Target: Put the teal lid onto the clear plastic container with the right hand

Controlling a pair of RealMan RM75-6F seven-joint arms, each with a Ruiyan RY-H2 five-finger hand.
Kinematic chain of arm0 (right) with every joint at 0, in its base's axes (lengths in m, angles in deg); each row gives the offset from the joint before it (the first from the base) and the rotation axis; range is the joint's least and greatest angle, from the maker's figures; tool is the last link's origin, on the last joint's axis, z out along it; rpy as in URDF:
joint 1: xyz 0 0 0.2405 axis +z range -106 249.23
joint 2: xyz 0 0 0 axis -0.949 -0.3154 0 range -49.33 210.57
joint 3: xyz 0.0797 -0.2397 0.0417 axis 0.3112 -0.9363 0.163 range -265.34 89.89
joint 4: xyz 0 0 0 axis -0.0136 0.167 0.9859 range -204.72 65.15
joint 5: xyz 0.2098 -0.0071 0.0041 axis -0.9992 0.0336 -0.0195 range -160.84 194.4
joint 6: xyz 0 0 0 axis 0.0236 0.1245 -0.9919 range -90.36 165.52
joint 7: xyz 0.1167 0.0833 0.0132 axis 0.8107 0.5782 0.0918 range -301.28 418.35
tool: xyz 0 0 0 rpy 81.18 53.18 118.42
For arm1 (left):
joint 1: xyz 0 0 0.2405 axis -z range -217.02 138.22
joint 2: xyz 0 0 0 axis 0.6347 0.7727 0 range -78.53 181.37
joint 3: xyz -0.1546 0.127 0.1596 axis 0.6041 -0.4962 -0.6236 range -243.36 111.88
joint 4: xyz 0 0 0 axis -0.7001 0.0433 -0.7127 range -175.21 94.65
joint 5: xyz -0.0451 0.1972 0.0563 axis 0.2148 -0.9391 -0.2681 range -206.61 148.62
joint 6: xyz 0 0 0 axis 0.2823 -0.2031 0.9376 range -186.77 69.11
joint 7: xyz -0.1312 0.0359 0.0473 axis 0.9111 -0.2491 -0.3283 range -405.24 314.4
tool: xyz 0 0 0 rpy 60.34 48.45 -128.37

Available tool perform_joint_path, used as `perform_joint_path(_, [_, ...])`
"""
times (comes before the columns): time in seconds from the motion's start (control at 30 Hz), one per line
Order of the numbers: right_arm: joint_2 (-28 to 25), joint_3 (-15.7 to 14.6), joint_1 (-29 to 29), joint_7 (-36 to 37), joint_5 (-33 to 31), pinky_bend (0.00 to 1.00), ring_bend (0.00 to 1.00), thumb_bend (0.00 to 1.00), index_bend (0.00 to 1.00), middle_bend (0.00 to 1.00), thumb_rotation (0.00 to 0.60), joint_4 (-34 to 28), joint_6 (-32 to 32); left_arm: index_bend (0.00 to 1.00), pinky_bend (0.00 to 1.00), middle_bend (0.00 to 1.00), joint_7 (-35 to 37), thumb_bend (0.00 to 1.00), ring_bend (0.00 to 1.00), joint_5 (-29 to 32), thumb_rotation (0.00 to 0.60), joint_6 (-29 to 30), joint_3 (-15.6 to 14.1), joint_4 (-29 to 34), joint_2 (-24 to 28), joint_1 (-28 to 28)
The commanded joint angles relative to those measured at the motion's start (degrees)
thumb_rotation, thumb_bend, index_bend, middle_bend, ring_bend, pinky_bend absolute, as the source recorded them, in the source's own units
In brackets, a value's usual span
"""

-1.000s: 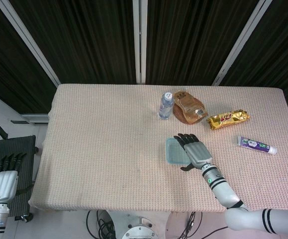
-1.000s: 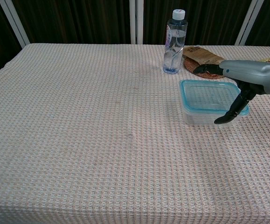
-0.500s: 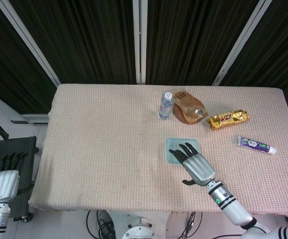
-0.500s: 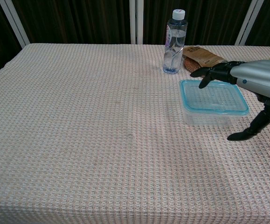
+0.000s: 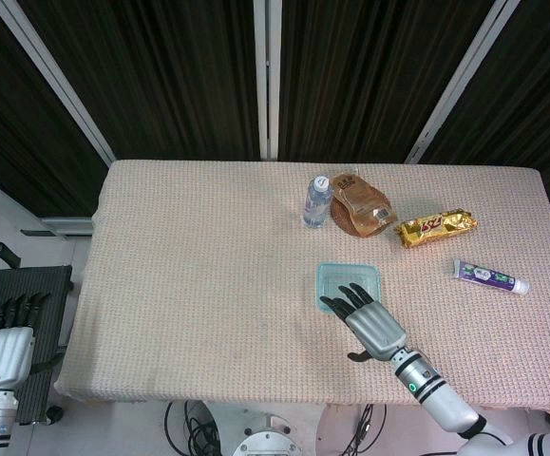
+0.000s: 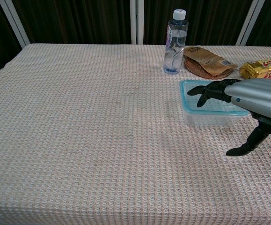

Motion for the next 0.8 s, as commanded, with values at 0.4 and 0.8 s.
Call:
perform_joint_path(0.4, [1.21,0.86,-0.60,-1.26,-1.15,0.00,0.00,0.00,0.00,0.20,0.600,0.72,1.47,0.09,0.02,0.07,0.58,0.02,0.01,0.12,0.600,-0.29,-0.07,-0.63,-0.31,-0.09])
perform_joint_path(0.8, [-3.17,6.49,-0.03,5.07,-2.75,0.00,0.00,0.00,0.00,0.18,0.600,-0.38,0.98,0.09,0.02,0.07,0.23,0.02,0.01,0.03,0.600,-0.54,0.12,-0.49,-0.27,0.21])
